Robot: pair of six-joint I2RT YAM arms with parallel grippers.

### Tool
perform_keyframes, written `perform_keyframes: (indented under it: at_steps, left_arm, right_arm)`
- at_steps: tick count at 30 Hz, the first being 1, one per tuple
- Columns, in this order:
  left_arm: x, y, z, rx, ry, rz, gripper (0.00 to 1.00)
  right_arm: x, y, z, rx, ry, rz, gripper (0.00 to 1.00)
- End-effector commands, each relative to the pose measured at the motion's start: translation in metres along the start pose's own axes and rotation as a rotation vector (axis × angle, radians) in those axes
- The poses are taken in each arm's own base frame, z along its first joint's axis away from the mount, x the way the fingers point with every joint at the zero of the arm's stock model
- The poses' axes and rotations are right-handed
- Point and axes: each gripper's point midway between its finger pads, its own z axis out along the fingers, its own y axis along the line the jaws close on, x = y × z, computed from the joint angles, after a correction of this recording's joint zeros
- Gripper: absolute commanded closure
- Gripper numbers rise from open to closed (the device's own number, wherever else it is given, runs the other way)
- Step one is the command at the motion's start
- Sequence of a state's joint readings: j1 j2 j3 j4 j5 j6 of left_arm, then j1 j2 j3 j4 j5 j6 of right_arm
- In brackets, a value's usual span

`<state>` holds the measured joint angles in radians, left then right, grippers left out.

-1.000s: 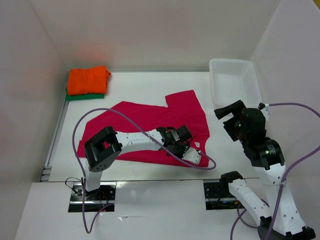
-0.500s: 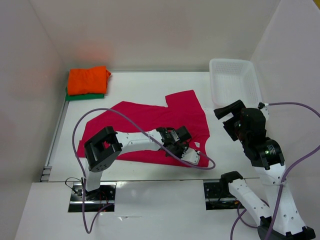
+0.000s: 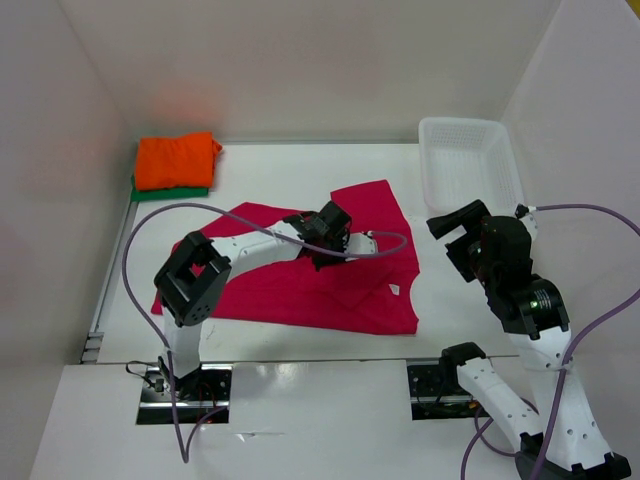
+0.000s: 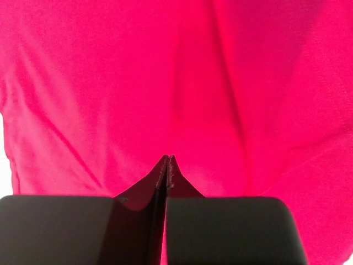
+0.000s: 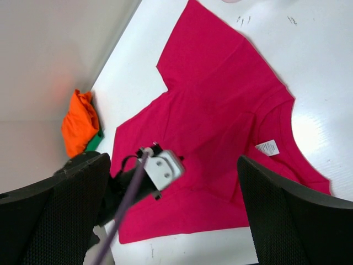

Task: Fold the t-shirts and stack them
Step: Fold the flattened tshirt in 1/3 of the way

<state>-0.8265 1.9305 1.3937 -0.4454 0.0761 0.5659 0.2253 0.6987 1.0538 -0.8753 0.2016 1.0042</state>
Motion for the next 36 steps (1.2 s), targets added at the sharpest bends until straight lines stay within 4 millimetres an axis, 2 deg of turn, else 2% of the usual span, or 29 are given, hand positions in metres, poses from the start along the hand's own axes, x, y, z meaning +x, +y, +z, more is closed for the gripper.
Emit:
perform_keyframes:
  at_steps: [1, 3, 4, 5, 7, 9, 10, 13, 15, 19, 22, 23, 29, 36]
  left_arm:
    - [-0.014, -0.003, -0.001, 0.039, -0.048, -0.038, 1.0]
    - [-0.026, -0.021, -0.012, 0.099, -0.076, 0.058, 0.95]
    - [-0.032, -0.032, -0.017, 0.108, -0.088, 0.11, 0.88]
    - [-0.039, -0.053, -0.017, 0.131, -0.082, 0.181, 0.64]
    - [-0.038, -0.07, -0.016, 0.15, -0.072, 0.252, 0.46]
    - [-0.036, -0.083, -0.01, 0.178, -0.067, 0.277, 0.39]
    - [-0.035, -0.084, -0.005, 0.18, -0.065, 0.277, 0.37]
    - [-0.032, -0.085, 0.003, 0.188, -0.055, 0.287, 0.37]
    - [-0.037, -0.084, 0.002, 0.189, -0.07, 0.299, 0.39]
    - [-0.036, -0.082, 0.008, 0.182, -0.061, 0.299, 0.48]
    - [-0.036, -0.088, 0.011, 0.203, -0.062, 0.305, 0.52]
    - [-0.038, -0.096, 0.013, 0.23, -0.065, 0.321, 0.53]
    - [-0.041, -0.113, 0.011, 0.289, -0.081, 0.332, 0.53]
    - [-0.044, -0.114, 0.007, 0.301, -0.082, 0.33, 0.53]
  right_arm:
    - [-0.005, 0.004, 0.003, -0.017, -0.023, -0.004, 0.0]
    - [-0.005, 0.004, 0.003, -0.017, -0.023, -0.004, 0.0]
    - [-0.005, 0.004, 0.003, -0.017, -0.023, -0.004, 0.0]
    - [-0.001, 0.002, 0.004, -0.015, -0.009, -0.006, 0.0]
    - [0.0, 0.002, 0.007, -0.007, -0.004, -0.008, 0.0]
    - [0.0, 0.005, 0.007, -0.021, -0.002, -0.006, 0.0]
    - [0.0, 0.004, 0.009, -0.014, 0.003, -0.008, 0.0]
    - [0.0, 0.004, 0.009, -0.013, 0.003, -0.017, 0.0]
    - [0.003, 0.0, 0.008, -0.006, 0.008, -0.019, 0.0]
    - [0.004, -0.002, 0.007, -0.007, 0.007, -0.018, 0.0]
    - [0.004, -0.002, 0.007, -0.007, 0.007, -0.018, 0.0]
    - [0.005, -0.004, 0.007, 0.001, 0.012, -0.02, 0.0]
    - [-0.007, -0.017, 0.002, 0.07, -0.051, 0.007, 0.0]
    - [-0.008, -0.016, -0.001, 0.07, -0.051, 0.007, 0.0]
